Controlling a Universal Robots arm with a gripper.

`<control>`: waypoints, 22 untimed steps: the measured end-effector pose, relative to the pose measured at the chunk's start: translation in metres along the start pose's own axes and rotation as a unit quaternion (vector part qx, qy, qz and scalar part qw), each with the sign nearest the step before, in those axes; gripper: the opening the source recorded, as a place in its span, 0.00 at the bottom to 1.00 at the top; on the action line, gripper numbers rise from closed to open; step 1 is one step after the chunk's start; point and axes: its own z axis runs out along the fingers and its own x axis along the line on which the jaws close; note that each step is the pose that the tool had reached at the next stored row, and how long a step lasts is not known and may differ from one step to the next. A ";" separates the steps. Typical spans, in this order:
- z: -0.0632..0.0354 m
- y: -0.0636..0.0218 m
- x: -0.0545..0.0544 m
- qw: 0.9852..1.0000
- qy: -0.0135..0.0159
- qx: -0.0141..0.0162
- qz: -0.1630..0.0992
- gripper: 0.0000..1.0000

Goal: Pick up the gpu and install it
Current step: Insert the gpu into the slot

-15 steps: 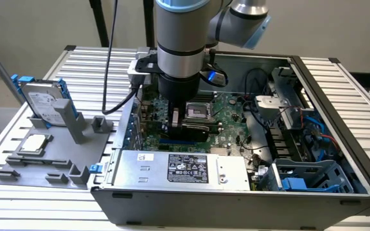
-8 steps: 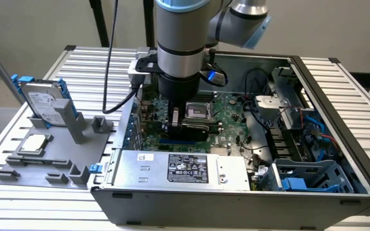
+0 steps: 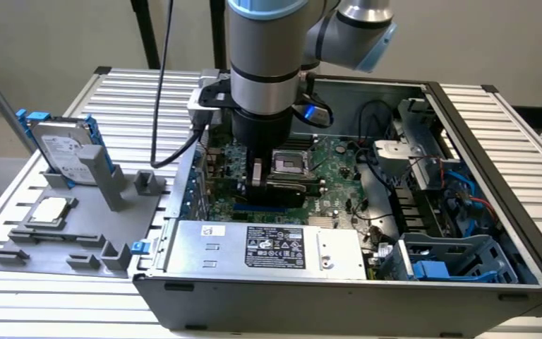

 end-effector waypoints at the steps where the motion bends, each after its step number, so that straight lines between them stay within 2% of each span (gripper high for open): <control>1: 0.0003 0.0000 0.000 1.000 0.000 0.000 0.000 0.27; 22: 0.0055 0.0009 0.000 1.000 0.000 -0.001 -0.001 0.27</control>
